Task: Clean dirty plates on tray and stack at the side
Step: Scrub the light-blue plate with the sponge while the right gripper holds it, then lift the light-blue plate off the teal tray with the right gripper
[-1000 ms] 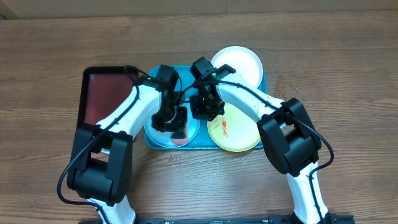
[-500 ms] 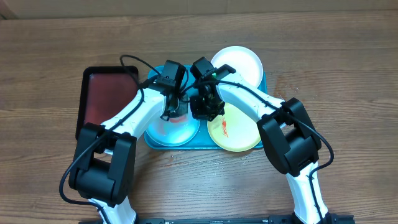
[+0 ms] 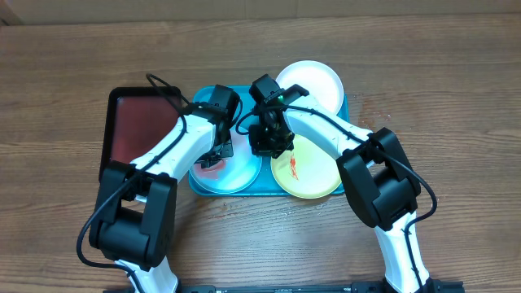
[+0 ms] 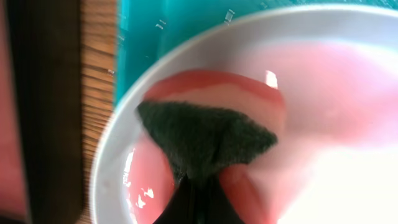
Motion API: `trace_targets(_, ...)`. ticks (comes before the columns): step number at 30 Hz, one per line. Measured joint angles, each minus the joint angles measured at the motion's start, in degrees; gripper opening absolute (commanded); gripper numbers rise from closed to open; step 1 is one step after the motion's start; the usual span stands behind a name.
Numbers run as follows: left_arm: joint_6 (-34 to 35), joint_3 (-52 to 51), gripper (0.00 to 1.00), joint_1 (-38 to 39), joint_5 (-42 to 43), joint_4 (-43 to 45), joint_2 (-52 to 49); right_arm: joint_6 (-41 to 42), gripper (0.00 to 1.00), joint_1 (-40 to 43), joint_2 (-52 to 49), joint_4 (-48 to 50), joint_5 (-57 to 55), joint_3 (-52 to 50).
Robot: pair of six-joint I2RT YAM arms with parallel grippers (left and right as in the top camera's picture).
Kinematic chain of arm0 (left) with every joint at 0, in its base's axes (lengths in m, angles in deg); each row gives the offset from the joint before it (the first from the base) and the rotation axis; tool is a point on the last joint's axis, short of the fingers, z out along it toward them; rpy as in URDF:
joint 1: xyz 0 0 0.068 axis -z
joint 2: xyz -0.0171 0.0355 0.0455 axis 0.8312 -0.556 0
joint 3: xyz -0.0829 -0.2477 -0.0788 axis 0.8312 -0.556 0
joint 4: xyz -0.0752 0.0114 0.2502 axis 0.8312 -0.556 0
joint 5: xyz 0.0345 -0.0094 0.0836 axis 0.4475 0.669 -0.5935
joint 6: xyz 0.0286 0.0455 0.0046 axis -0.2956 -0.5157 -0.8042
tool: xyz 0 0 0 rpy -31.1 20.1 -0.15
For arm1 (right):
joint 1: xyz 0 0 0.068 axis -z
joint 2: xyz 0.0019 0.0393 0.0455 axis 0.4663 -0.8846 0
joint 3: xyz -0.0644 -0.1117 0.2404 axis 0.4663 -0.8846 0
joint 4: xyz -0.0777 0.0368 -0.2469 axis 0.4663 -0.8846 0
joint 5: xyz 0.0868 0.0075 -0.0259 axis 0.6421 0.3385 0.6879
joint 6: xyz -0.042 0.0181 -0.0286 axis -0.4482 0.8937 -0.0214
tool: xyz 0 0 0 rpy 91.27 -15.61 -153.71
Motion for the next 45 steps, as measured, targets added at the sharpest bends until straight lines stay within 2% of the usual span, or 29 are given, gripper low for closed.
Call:
trace_targets(6, -1.1, 0.0, 0.04, -0.8, 6.6, 1.4, 0.0, -1.0, 0.04, 4.4, -1.2, 5.5, 8.6, -0.9)
trace_targets(12, -9.0, 0.0, 0.04, -0.9, 21.5, 7.5, 0.0, -1.5, 0.04, 9.0, -2.6, 8.0, 15.6, -1.0)
trace_targets(16, -11.0, 0.0, 0.04, -0.9, 26.3, 10.3, 0.0, -1.4, 0.04, 10.2, -2.7, 7.1, 16.5, -1.0)
trace_targets(20, -11.0, -0.2, 0.04, -0.8, 24.6, 14.9, 0.0, -0.7, 0.04, 10.3, -2.7, 7.0, 16.6, -1.0)
trace_targets(25, -10.6, -0.2, 0.04, -0.5, 15.8, 18.5, 0.0, 0.2, 0.04, 9.4, -2.7, 5.0, 16.5, -1.0)
trace_targets(29, -10.5, 1.9, 0.04, -1.6, 10.8, 13.5, 0.0, 0.3, 0.04, 7.9, -2.7, 2.6, 15.7, -1.0)
trace_targets(33, -10.0, 10.2, 0.04, -5.2, 8.4, 2.9, -0.3, 0.2, 0.04, 7.1, -2.7, 1.9, 14.9, -1.0)
trace_targets(38, -9.6, 21.6, 0.04, -9.8, 9.2, -6.6, -0.3, 0.2, 0.04, 7.1, -2.4, 0.6, 13.5, -0.3)
trace_targets(45, -9.2, 24.0, 0.04, -10.8, 11.7, -12.1, -0.3, 0.2, 0.04, 6.8, 0.5, -4.5, 2.2, 3.4)
